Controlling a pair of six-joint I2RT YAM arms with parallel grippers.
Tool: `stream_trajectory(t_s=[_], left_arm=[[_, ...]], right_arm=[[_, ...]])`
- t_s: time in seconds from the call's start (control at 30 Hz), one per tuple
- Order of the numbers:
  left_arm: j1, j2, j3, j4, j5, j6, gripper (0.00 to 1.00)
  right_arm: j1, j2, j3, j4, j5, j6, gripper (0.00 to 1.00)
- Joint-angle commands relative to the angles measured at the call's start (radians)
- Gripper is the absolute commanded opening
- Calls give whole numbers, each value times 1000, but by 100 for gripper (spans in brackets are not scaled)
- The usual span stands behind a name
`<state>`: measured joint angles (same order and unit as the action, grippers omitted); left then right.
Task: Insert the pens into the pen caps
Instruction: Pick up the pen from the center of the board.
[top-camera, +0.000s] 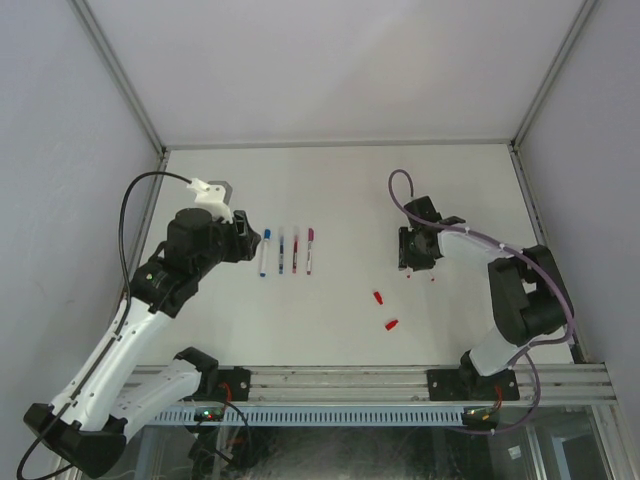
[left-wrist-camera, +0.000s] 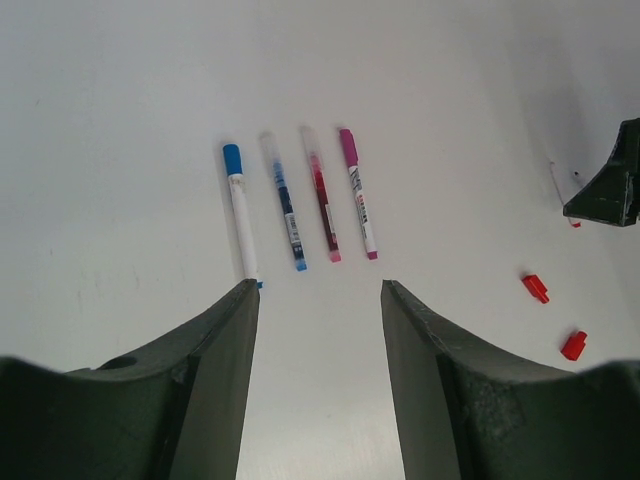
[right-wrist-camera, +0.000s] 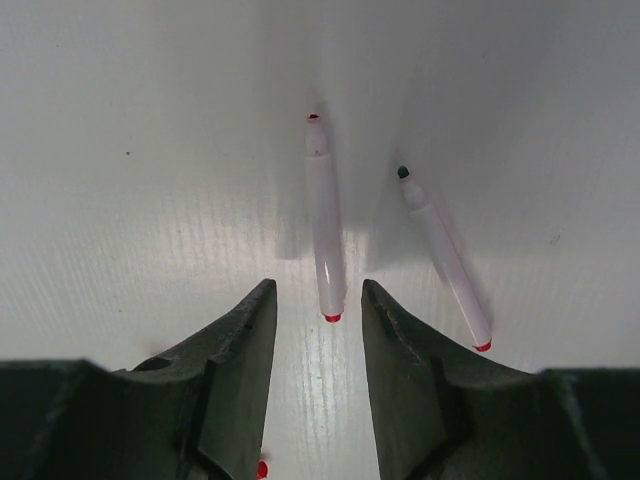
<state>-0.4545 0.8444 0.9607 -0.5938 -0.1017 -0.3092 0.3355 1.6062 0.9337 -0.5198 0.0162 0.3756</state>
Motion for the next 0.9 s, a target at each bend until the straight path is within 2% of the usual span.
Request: stream_trajectory(t_s=[0.0,0.47,0.67,0.87], left_arm=[[14,2,-18,30,11,24,57],[25,10,-19,29,22,24,57],[27,7,-20,28,21,24,57],[29,7,-20,29,24,23,57]], right_arm=[[-4,17,46,20,-5,-21,39],[38,110,82,-40,65,-36,28],[66,121,91,-82,121,-35,27],[72,120,90,-109,95,-38,25]])
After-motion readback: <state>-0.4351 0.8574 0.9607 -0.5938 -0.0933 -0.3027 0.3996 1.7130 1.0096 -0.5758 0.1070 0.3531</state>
